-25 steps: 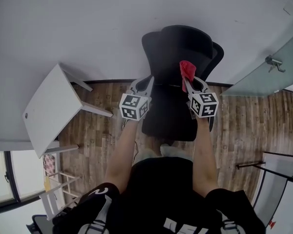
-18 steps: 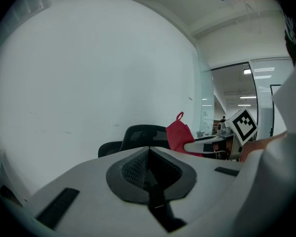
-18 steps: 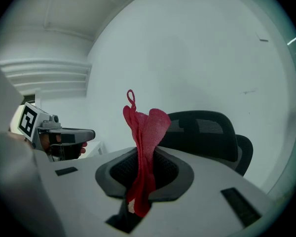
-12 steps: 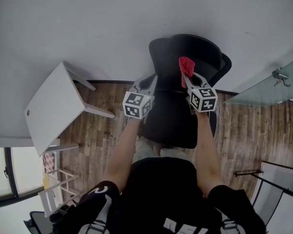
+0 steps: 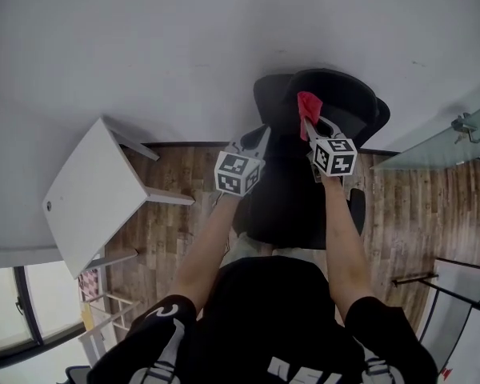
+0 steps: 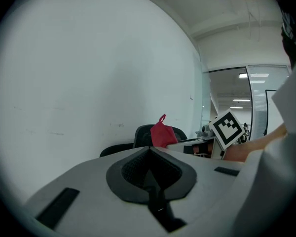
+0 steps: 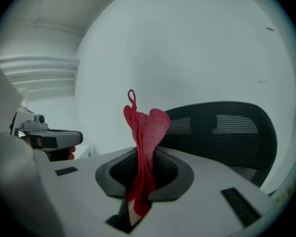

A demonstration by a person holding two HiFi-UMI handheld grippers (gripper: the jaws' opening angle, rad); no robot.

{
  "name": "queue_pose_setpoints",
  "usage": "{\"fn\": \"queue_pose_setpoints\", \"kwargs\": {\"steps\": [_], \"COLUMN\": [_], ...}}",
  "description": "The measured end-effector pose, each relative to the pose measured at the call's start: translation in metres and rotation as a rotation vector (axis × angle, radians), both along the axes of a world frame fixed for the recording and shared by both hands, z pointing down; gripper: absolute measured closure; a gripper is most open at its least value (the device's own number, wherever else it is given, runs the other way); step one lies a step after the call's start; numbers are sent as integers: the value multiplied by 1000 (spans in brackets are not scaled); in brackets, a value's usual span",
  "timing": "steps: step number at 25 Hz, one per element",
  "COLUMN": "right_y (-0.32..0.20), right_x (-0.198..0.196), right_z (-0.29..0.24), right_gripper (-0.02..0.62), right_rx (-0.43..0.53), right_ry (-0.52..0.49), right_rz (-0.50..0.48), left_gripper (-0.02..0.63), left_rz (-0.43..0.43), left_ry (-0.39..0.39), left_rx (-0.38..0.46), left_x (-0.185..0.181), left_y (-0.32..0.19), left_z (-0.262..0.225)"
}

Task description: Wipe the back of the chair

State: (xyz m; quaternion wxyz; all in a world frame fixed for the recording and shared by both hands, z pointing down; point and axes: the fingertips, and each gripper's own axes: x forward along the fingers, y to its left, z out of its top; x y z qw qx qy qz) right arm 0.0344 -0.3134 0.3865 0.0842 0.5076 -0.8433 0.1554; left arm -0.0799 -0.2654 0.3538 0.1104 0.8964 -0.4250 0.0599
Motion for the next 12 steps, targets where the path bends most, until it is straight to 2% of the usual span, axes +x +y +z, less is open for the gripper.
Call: {"fn": "queue_pose_setpoints", "kwargs": {"steps": [12], "right_y": [-40], "right_x": [-30], "right_z": [11], "right_gripper": [523], "right_rx": [-21], "right_ry": [26], "right_rz": [41], "left_gripper": [582], "left_rz": [50], "left_ry": [32], "left_rx": [-30], "left_x": [-27], "left_y": [-39], "left_z": [9]}}
